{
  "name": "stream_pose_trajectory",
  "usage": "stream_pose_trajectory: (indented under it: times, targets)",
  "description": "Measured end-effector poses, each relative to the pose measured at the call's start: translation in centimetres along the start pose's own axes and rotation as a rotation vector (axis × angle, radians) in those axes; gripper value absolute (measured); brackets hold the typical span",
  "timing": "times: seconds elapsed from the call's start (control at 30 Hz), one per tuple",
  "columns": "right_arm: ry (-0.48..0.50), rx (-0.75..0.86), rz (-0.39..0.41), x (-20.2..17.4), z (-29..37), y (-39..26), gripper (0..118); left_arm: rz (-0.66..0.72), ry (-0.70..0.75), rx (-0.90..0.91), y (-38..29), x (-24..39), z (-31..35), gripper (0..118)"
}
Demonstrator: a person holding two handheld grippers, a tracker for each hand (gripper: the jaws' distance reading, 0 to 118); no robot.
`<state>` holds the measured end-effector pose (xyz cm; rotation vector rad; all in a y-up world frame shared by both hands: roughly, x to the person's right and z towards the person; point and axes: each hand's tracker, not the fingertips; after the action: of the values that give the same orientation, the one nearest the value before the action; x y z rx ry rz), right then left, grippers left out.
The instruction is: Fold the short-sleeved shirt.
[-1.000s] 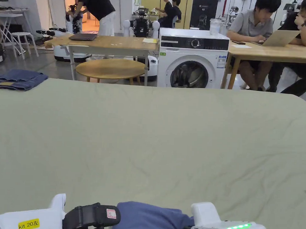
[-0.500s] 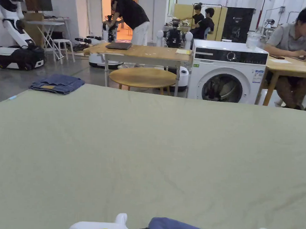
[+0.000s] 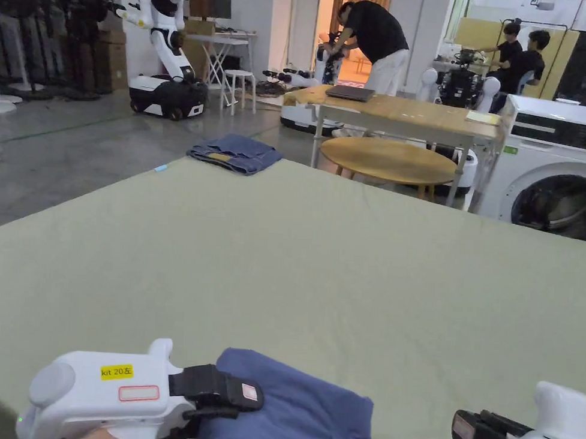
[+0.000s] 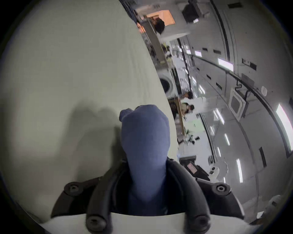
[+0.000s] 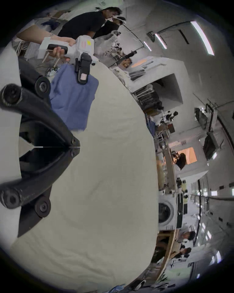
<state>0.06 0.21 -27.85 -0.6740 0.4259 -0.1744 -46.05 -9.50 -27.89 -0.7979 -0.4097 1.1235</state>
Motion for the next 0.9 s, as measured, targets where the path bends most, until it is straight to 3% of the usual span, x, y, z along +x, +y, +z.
stream_pose_trajectory:
  times: [0.17, 0.33, 0.37, 0.4, 0.43, 0.47, 0.6, 0.73, 0.83, 0.87, 0.9]
  targets:
    - [0.050, -0.034, 0.036, -3.2, -4.3, 0.7, 0, 0.048, 0.094, 0.124, 7.3, -3.2, 7.9, 24]
    - [0.082, -0.035, 0.046, -4.8, -6.6, 1.5, 0, 0.070, 0.239, 0.233, 12.7, -3.6, 11.3, 24]
    - [0.085, -0.035, 0.047, -5.0, -6.9, 1.7, 0, 0.082, 0.282, 0.251, 13.4, -3.4, 11.7, 38]
    - [0.085, -0.034, 0.047, -5.0, -7.1, 1.8, 0, 0.104, 0.357, 0.279, 13.7, -3.2, 12.0, 73]
    - [0.082, -0.031, 0.048, -4.9, -7.4, 1.7, 0, 0.123, 0.467, 0.362, 13.5, -2.7, 12.5, 97]
    - [0.077, -0.026, 0.054, -4.8, -7.4, 1.7, 0, 0.095, 0.536, 0.457, 13.2, -2.1, 13.0, 108]
    - [0.063, -0.032, 0.057, -3.8, -6.8, 1.7, 0, -0.096, 0.606, 0.780, 10.1, 1.5, 14.7, 108]
    - [0.038, -0.019, 0.038, -2.3, -5.4, 1.5, 0, -0.393, 0.535, 0.636, 6.4, 7.3, 13.5, 108]
    - [0.017, 0.016, 0.022, -1.8, -3.1, 1.4, 0, -0.563, 0.513, 0.483, 1.8, 11.9, 9.0, 107]
    - [0.011, 0.031, 0.017, -1.5, -2.3, 1.3, 0, -0.607, 0.509, 0.440, 0.6, 12.7, 7.5, 101]
    - [0.005, 0.043, 0.010, -1.1, -1.5, 1.3, 0, -0.644, 0.510, 0.424, -1.1, 13.6, 5.7, 74]
